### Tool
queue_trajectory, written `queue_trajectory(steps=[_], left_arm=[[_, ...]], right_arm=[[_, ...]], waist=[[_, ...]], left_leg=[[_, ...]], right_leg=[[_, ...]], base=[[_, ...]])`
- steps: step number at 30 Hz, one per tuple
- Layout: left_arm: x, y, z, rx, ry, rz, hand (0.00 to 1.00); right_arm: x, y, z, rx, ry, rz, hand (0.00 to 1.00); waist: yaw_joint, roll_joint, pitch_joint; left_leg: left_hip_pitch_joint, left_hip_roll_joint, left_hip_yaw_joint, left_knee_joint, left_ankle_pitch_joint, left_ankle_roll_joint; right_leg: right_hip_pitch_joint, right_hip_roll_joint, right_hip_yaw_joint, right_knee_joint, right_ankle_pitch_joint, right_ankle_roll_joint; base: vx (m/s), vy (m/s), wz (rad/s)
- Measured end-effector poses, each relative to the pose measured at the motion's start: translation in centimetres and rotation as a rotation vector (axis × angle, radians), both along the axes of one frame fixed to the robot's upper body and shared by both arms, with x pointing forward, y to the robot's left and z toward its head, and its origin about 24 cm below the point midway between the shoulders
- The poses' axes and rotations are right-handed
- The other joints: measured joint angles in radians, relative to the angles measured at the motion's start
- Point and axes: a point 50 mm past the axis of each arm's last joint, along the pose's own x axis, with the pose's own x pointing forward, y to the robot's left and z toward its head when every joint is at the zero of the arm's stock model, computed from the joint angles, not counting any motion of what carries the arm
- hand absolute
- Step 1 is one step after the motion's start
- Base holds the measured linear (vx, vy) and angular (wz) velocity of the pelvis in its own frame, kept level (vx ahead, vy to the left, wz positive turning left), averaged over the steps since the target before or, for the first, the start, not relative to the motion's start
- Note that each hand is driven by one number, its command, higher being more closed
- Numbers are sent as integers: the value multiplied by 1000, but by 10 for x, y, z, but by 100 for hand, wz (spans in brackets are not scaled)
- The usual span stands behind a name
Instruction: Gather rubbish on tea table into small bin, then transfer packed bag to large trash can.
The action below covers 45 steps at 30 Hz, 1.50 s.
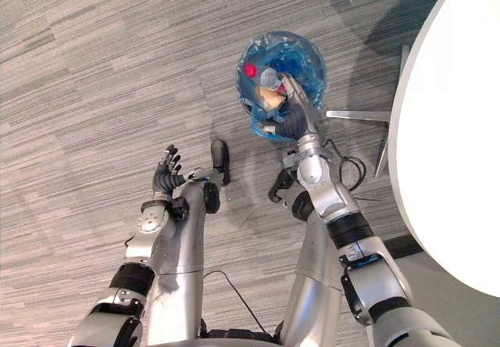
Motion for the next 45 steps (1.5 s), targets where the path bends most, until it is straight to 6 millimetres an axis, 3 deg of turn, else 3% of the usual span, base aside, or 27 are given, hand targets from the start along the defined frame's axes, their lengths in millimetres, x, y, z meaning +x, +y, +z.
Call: queue_trajectory(steps=[6, 15, 20, 21, 28, 40, 45], left_arm=[[0, 2, 2, 3, -8, 21, 0], [4, 14, 19, 28, -94, 53, 0], [5, 11, 28, 9, -136, 42, 0], [5, 11, 29, 9, -142, 41, 0], [6, 13, 33, 10, -158, 43, 0], [8, 13, 34, 10, -153, 42, 0], [10, 10, 34, -1, -146, 38, 0]], right_arm=[[12, -7, -6, -97, 36, -70, 0], [36, -17, 25, -142, -1, -189, 0], [45, -21, 26, -191, 41, -223, 0], [46, -19, 23, -204, 52, -218, 100], [47, 0, -2, -278, 159, -162, 100], [46, -2, 1, -203, 167, -167, 100], [42, -3, 3, -139, 146, -156, 100]], waist=[[1, 0, 0], [4, 0, 0], [27, 1, 0], [27, 1, 0], [29, 3, -1], [32, 4, -5], [49, 4, -5]], left_leg=[[-17, 2, -5, -18, -2, -4], [-136, -15, -30, 34, 6, -2], [-194, -19, -45, 68, 2, -6], [-198, -19, -45, 72, 2, -6], [-221, -15, -42, 82, 5, -12], [-223, -14, -52, 82, 11, -20], [-222, -13, -53, 83, 13, -21]], right_leg=[[-14, 5, -9, -14, -2, 1], [-123, -21, -12, 69, -31, -21], [-177, -32, -12, 120, -53, -12], [-180, -35, -12, 126, -62, -5], [-207, -43, -13, 153, -80, 1], [-208, -36, -13, 159, -82, 3], [-208, -35, -14, 159, -81, 3]], base=[[-32, 1, 3], [-38, 3, 14], [-35, 6, 13], [-35, 12, 12], [-26, 11, 6], [-6, 3, 0], [-12, 6, -1]])
